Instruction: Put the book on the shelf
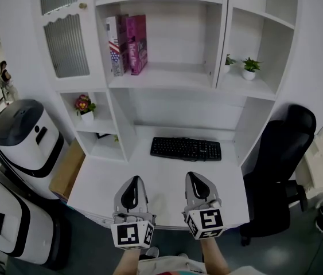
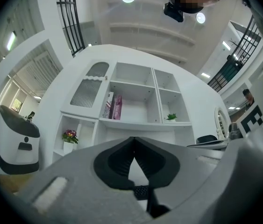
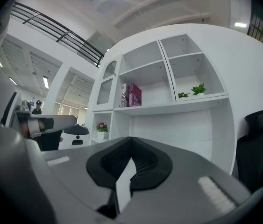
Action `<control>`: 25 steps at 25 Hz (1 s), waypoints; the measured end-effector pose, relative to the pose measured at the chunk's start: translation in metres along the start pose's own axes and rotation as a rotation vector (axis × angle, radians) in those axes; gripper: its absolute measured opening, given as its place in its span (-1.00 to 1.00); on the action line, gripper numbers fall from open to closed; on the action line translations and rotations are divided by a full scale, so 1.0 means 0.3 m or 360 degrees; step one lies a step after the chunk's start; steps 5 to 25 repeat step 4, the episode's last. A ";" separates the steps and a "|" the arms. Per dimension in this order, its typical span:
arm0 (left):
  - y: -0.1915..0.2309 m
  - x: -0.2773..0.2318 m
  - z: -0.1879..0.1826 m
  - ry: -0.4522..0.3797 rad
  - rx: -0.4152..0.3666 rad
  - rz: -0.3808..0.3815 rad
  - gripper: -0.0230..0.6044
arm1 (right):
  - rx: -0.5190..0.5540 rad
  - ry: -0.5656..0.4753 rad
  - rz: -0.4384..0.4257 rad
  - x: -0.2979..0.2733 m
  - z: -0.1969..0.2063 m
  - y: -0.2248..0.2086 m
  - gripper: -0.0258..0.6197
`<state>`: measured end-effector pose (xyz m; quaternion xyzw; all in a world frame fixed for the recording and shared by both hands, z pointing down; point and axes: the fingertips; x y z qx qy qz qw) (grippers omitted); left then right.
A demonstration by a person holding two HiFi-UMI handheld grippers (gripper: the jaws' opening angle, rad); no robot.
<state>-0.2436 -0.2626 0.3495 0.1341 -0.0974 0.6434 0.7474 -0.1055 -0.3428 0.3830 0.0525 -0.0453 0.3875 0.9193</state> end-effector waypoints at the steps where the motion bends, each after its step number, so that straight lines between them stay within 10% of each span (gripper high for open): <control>1: -0.002 -0.001 0.000 0.0001 -0.0002 0.0004 -0.91 | -0.0001 0.0004 0.0001 -0.002 0.004 0.000 -0.92; 25: -0.009 -0.010 0.003 -0.0001 -0.0015 0.0022 -0.91 | 0.0000 0.0011 0.0005 -0.008 0.012 -0.005 -0.92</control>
Point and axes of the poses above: the fingertips, and each gripper's own axes: x backward along the fingers, y to its left, z out of its underside, and after that the axes turned 3 degrees about -y, right-handed
